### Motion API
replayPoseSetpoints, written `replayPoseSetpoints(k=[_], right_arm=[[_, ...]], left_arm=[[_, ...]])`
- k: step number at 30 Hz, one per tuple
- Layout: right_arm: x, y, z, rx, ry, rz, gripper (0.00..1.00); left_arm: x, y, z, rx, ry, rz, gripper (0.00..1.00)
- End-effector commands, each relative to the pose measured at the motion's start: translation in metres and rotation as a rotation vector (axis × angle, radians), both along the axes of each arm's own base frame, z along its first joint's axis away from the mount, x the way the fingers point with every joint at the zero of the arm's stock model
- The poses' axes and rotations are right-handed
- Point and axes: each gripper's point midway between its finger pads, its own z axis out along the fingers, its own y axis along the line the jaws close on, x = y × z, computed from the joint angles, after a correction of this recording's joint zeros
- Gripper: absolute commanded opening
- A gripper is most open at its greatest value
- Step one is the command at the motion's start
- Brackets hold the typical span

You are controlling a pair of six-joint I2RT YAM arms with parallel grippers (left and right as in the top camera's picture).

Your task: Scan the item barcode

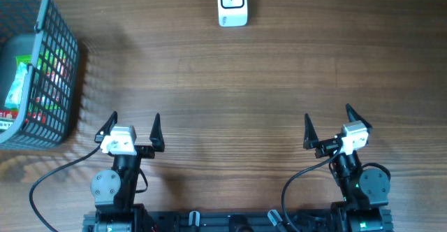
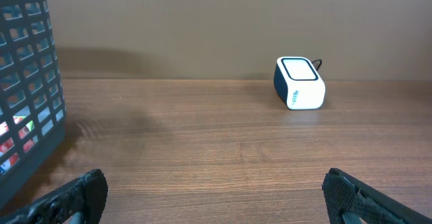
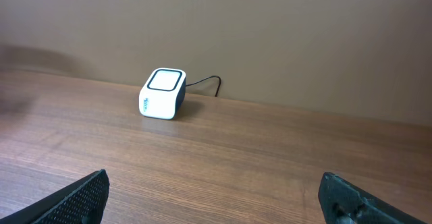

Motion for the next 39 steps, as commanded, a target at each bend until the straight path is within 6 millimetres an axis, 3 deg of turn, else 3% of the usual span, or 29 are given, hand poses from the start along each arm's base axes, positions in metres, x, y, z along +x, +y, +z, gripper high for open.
replayPoseSetpoints(k=[1, 30, 36, 39], right_arm=[[0.0004, -0.0007, -0.0001, -0.013, -0.003, -0.005, 1.00], [0.0004, -0.0006, -0.0001, -0.013, -0.003, -0.004, 1.00], [0.0004, -0.0006, -0.0001, -0.013, -0.003, -0.005, 1.00], [0.0004, -0.0006, -0.0001, -0.013, -0.003, -0.005, 1.00]], left_arm=[[-0.0001, -0.0051, -0.0035, 0.017, 0.011, -0.029, 1.00], [-0.0002, -0.0055, -0.0035, 0.016, 0.011, -0.031, 1.00], [-0.0004, -0.0083, -0.0019, -0.011, 0.007, -0.046, 1.00], [-0.0023, -0.0126, 0.0036, -0.149, 0.024, -0.061, 1.00]])
